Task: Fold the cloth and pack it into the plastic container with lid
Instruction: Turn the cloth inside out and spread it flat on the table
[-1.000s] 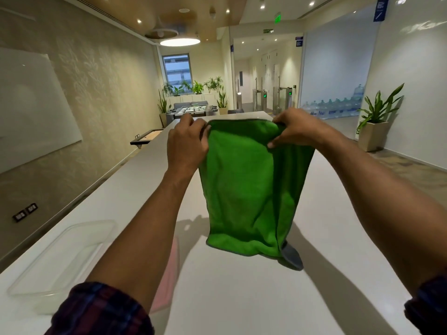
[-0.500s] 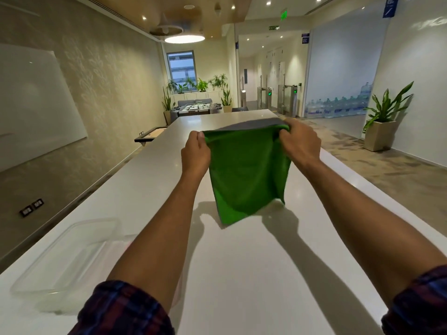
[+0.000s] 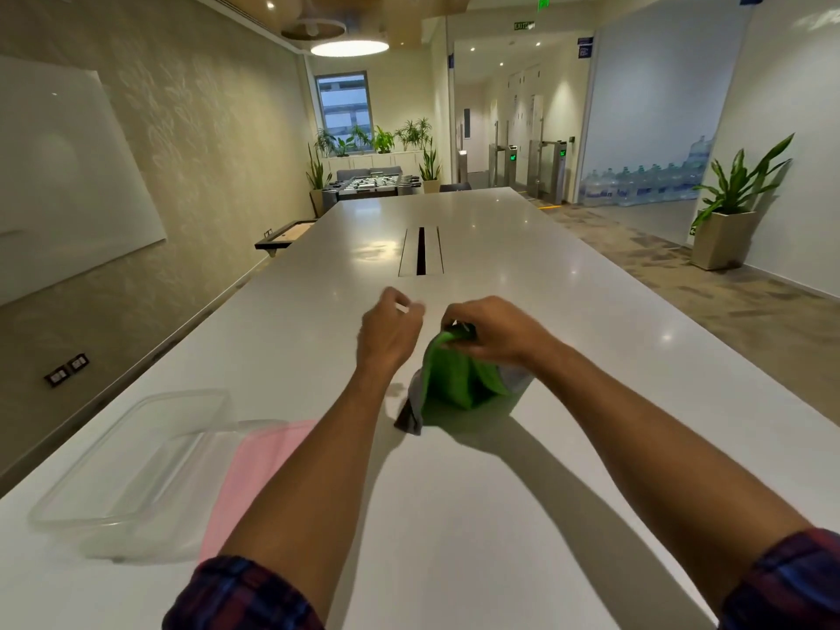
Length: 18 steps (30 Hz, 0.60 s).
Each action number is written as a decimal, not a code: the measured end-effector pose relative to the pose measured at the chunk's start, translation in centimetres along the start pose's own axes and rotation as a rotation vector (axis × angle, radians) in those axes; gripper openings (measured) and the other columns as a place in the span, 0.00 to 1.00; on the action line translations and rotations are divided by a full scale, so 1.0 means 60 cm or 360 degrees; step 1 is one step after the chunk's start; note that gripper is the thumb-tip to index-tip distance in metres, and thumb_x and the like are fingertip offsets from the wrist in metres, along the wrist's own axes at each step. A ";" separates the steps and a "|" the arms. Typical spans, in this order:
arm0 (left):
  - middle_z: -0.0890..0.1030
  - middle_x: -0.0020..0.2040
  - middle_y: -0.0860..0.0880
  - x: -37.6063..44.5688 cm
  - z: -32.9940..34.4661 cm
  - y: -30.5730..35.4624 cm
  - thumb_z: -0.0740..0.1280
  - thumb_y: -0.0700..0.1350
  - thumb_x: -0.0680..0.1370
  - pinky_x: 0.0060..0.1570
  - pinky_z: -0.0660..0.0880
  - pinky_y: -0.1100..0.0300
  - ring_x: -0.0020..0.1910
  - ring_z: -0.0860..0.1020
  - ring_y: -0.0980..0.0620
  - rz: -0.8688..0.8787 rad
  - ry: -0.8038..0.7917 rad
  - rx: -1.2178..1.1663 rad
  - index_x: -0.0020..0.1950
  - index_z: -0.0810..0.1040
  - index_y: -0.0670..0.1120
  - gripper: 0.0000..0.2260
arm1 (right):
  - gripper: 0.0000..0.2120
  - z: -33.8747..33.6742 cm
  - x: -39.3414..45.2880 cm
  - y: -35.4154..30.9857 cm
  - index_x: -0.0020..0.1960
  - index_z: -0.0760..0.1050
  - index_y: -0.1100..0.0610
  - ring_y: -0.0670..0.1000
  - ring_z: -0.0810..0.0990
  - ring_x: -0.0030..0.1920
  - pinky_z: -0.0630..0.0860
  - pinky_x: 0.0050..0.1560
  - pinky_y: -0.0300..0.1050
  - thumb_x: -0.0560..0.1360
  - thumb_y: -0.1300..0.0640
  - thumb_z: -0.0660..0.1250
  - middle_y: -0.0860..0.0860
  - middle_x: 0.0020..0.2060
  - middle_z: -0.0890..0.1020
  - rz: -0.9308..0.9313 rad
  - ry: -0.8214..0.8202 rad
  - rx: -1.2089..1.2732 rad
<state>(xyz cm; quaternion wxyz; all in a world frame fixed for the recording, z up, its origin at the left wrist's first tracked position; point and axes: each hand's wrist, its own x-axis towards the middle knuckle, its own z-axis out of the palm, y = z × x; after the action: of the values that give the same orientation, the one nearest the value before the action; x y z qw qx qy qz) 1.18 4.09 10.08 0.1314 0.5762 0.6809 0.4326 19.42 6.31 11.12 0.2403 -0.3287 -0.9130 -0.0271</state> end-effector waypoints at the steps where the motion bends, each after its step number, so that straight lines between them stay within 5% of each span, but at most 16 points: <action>1: 0.81 0.49 0.47 -0.006 0.004 0.007 0.59 0.58 0.81 0.55 0.78 0.48 0.51 0.81 0.44 0.0036 -0.0174 -0.0073 0.53 0.75 0.50 0.14 | 0.12 0.011 0.000 -0.008 0.57 0.80 0.54 0.50 0.83 0.44 0.80 0.47 0.46 0.75 0.53 0.74 0.50 0.47 0.86 0.0033 -0.0055 0.0158; 4: 0.82 0.52 0.42 -0.019 0.009 0.015 0.50 0.62 0.83 0.59 0.77 0.45 0.53 0.80 0.41 -0.0194 -0.0617 -0.0149 0.52 0.78 0.47 0.24 | 0.13 0.027 0.002 -0.029 0.54 0.83 0.56 0.49 0.83 0.43 0.82 0.48 0.47 0.72 0.55 0.77 0.50 0.45 0.86 0.0239 -0.0230 0.0579; 8: 0.83 0.55 0.41 -0.027 0.006 -0.022 0.47 0.65 0.82 0.56 0.79 0.45 0.54 0.81 0.39 -0.0451 -0.1002 -0.0037 0.62 0.79 0.46 0.30 | 0.15 0.028 -0.008 -0.046 0.58 0.83 0.57 0.51 0.86 0.47 0.83 0.51 0.50 0.73 0.56 0.77 0.50 0.48 0.87 0.0312 -0.0913 0.1071; 12: 0.85 0.47 0.43 -0.032 0.017 -0.049 0.62 0.56 0.81 0.36 0.78 0.56 0.43 0.84 0.46 -0.0349 -0.1252 0.0441 0.50 0.82 0.44 0.17 | 0.18 0.033 -0.027 -0.036 0.68 0.77 0.59 0.57 0.86 0.54 0.84 0.54 0.48 0.79 0.65 0.69 0.62 0.64 0.81 0.0268 -0.1592 0.1855; 15: 0.83 0.45 0.44 -0.037 0.037 -0.072 0.66 0.49 0.77 0.37 0.78 0.59 0.41 0.82 0.48 -0.0373 -0.1192 0.0480 0.49 0.81 0.43 0.10 | 0.12 0.054 -0.033 -0.006 0.61 0.80 0.63 0.56 0.87 0.50 0.84 0.49 0.44 0.78 0.62 0.71 0.63 0.55 0.85 0.0493 -0.1356 0.1677; 18: 0.81 0.58 0.43 -0.045 0.050 -0.089 0.65 0.50 0.79 0.51 0.74 0.55 0.54 0.79 0.45 -0.0225 -0.1042 0.0731 0.62 0.78 0.42 0.16 | 0.07 0.092 -0.046 0.037 0.51 0.82 0.55 0.54 0.85 0.49 0.78 0.46 0.41 0.75 0.55 0.75 0.52 0.46 0.86 0.0720 -0.0742 0.0632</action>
<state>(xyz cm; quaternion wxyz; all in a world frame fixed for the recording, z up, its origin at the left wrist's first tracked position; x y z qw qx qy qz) 0.46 3.15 3.48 0.2386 0.6496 0.7199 0.0528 20.31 7.57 4.72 0.0851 -0.4664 -0.8349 0.2796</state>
